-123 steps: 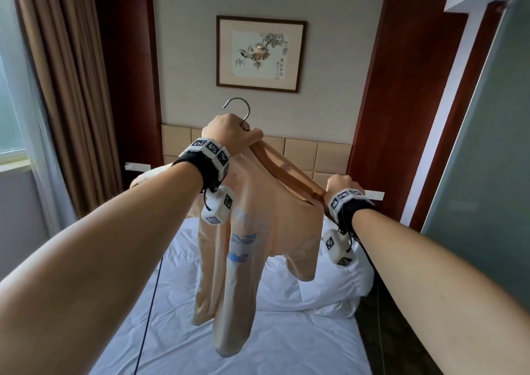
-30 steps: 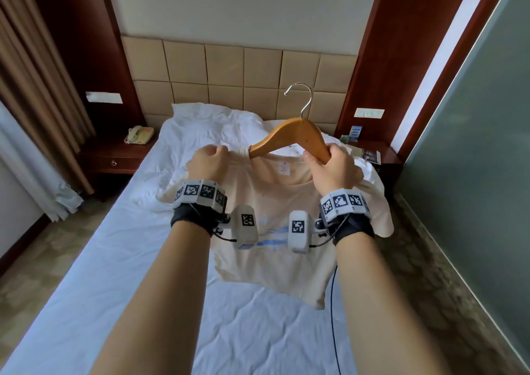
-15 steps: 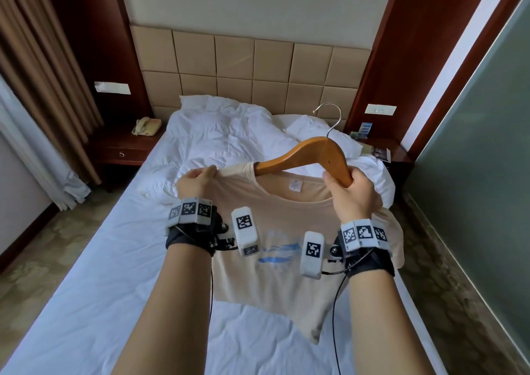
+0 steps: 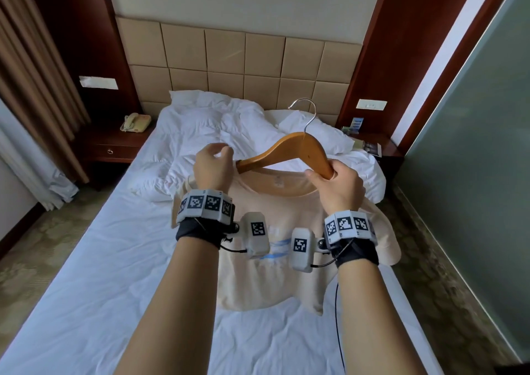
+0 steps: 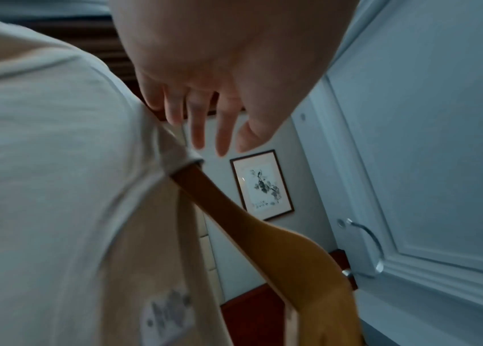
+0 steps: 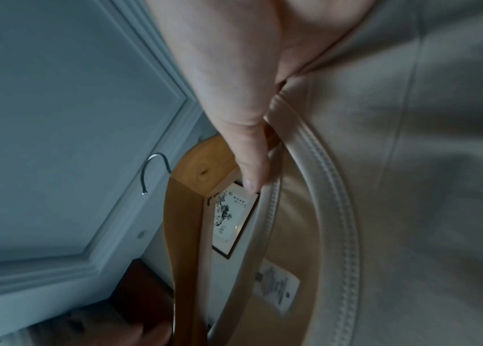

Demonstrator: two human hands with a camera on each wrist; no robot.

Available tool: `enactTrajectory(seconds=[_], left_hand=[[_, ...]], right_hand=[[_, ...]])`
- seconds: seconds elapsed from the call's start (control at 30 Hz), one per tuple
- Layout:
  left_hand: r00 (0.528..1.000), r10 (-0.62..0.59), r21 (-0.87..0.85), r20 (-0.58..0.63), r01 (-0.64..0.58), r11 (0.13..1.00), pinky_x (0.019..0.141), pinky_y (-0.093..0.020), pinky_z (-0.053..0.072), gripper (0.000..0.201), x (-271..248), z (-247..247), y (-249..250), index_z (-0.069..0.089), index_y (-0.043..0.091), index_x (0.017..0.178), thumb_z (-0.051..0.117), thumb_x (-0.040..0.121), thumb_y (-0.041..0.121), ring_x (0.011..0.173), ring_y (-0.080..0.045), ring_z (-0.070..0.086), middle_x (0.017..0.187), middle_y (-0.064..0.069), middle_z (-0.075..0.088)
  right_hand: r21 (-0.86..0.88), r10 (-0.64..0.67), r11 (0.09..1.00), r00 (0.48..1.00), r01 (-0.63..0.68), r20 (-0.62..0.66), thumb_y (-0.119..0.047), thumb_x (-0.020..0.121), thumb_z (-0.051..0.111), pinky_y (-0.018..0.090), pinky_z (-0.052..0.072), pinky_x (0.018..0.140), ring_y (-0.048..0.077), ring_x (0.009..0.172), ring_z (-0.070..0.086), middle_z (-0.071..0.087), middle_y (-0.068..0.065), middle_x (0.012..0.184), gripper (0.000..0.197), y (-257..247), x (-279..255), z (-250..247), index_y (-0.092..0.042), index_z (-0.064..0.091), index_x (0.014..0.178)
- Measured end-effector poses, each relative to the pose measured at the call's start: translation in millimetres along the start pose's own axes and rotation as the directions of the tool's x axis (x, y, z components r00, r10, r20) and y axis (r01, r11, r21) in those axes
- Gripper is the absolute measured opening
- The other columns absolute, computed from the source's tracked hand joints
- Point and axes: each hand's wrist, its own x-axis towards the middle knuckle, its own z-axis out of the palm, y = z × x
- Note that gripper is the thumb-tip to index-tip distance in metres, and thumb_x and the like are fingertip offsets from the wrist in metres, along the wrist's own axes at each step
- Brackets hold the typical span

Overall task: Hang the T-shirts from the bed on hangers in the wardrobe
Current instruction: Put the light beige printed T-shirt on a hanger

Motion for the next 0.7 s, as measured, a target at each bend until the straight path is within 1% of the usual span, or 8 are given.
enactTrajectory(seconds=[0.1, 0.17, 0.23, 0.3, 0.4, 0.53, 0.6, 0.7], left_hand=[[0.976, 0.160, -0.113, 0.145, -0.144, 0.983, 0.089, -0.028, 0.049, 0.021, -12, 15, 13, 0.074, 0.012, 0.102, 0.058, 0.090, 0.017, 0.097, -0.013, 0.063, 0.102, -0.001, 0.072], [0.946, 0.217, -0.154, 0.242, -0.183, 0.971, 0.083, -0.026, 0.046, 0.015, -17, 22, 15, 0.073, 0.013, 0.098, 0.061, 0.092, 0.019, 0.092, -0.009, 0.063, 0.094, 0.003, 0.071], [0.903, 0.261, -0.168, 0.340, -0.215, 0.962, 0.086, -0.029, 0.049, 0.026, -19, 28, 13, 0.072, 0.014, 0.103, 0.062, 0.091, 0.035, 0.094, -0.009, 0.065, 0.096, 0.005, 0.071], [0.877, 0.279, -0.065, 0.392, -0.276, 0.959, 0.099, -0.040, 0.046, 0.051, -21, 36, 10, 0.068, 0.020, 0.110, 0.056, 0.084, 0.063, 0.099, -0.011, 0.065, 0.099, 0.008, 0.071], [0.868, 0.288, 0.164, 0.405, -0.379, 0.911, 0.106, -0.049, 0.032, 0.065, -24, 43, 7, 0.060, 0.025, 0.100, 0.045, 0.073, 0.082, 0.096, -0.017, 0.062, 0.089, 0.010, 0.067], [0.890, 0.312, 0.074, 0.332, -0.354, 0.932, 0.100, -0.052, 0.036, 0.061, -27, 45, -2, 0.050, 0.022, 0.078, 0.052, 0.070, 0.082, 0.076, -0.015, 0.056, 0.069, 0.011, 0.055], [0.911, 0.305, 0.086, 0.278, -0.340, 0.937, 0.101, -0.046, 0.032, 0.061, -28, 45, -7, 0.048, 0.024, 0.076, 0.050, 0.068, 0.084, 0.076, -0.015, 0.056, 0.070, 0.010, 0.055], [0.938, 0.270, 0.059, 0.215, -0.289, 0.956, 0.095, -0.037, 0.027, 0.056, -28, 41, -10, 0.041, 0.030, 0.070, 0.049, 0.064, 0.085, 0.072, -0.005, 0.051, 0.069, 0.014, 0.050]], right_hand=[[-0.017, -0.007, 1.000, 0.999, 0.007, 0.036, -0.045, 0.076, 0.077, 0.039, 0.054, 0.078, 0.023, 0.077, 0.065, 0.070, -0.008, 0.078, 0.027, -2, -3, 5, -0.025, 0.071, 0.091], [-0.027, -0.004, 1.000, 0.999, 0.006, 0.047, -0.043, 0.076, 0.078, 0.035, 0.052, 0.072, 0.025, 0.077, 0.065, 0.070, -0.007, 0.079, 0.026, -3, -5, 7, -0.025, 0.071, 0.092], [-0.043, -0.006, 0.999, 0.998, 0.009, 0.063, -0.043, 0.077, 0.078, 0.030, 0.043, 0.064, 0.025, 0.073, 0.062, 0.065, -0.009, 0.072, 0.023, -4, -7, 7, -0.024, 0.067, 0.085], [-0.046, -0.032, 0.998, 0.996, 0.036, 0.088, -0.042, 0.078, 0.078, 0.028, 0.038, 0.063, 0.022, 0.072, 0.060, 0.061, -0.012, 0.069, 0.021, -5, -9, 7, -0.025, 0.067, 0.085], [-0.001, -0.071, 0.997, 0.991, 0.072, 0.110, -0.041, 0.078, 0.078, 0.029, 0.044, 0.067, 0.017, 0.077, 0.062, 0.064, -0.015, 0.076, 0.024, -5, -11, 6, -0.027, 0.072, 0.096], [0.154, -0.119, 0.983, 0.984, 0.098, 0.131, -0.045, 0.082, 0.074, 0.036, 0.055, 0.084, 0.009, 0.088, 0.068, 0.073, -0.013, 0.089, 0.029, 6, -16, 8, -0.027, 0.073, 0.105], [0.154, -0.138, 0.981, 0.985, 0.121, 0.104, -0.052, 0.092, 0.057, 0.042, 0.048, 0.101, 0.010, 0.102, 0.066, 0.074, -0.011, 0.103, 0.033, 14, -18, 9, -0.028, 0.071, 0.110], [-0.193, -0.049, 0.978, 0.990, 0.075, 0.134, -0.048, 0.103, 0.025, 0.051, 0.026, 0.112, 0.023, 0.119, 0.056, 0.070, -0.005, 0.116, 0.048, 31, -17, 10, -0.025, 0.065, 0.115]])
